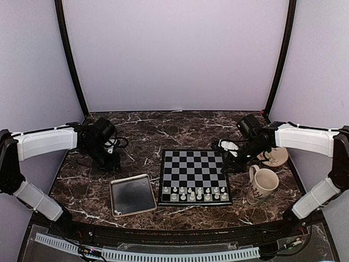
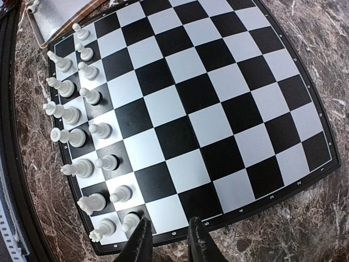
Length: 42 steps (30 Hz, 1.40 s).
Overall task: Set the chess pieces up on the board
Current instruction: Pick up the rook from the storage box.
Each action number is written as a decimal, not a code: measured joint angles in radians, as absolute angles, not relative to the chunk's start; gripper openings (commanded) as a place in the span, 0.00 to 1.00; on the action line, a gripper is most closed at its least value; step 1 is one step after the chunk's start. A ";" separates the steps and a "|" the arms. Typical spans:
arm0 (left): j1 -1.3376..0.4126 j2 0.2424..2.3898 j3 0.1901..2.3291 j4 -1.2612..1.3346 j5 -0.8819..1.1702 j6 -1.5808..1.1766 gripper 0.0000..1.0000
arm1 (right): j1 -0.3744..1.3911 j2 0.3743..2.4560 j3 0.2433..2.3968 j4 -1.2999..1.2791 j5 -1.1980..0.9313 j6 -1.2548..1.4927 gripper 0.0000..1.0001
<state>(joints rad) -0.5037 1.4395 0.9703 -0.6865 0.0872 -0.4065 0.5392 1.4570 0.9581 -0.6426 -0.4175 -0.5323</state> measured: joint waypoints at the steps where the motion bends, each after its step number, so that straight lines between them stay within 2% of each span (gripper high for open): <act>1: -0.511 1.427 0.957 -0.716 0.094 -0.426 0.36 | 0.535 1.457 0.955 -0.635 -0.424 -0.533 0.24; 7: -0.635 1.322 0.900 -0.816 0.146 -0.591 0.39 | 0.529 1.455 0.935 -0.582 -0.453 -0.533 0.25; 10: -0.701 1.291 0.884 -0.821 0.191 -0.697 0.43 | 0.529 1.451 0.924 -0.572 -0.454 -0.533 0.25; 18: -0.802 1.239 0.849 -0.846 0.197 -0.979 0.44 | 0.528 1.414 0.911 -0.565 -0.460 -0.535 0.25; 27: -0.861 1.216 0.819 -0.865 0.171 -1.231 0.43 | 0.528 1.397 0.898 -0.558 -0.454 -0.538 0.25; 42: -0.890 1.243 0.735 -0.839 0.172 -1.394 0.45 | 0.528 1.397 0.897 -0.557 -0.452 -0.542 0.25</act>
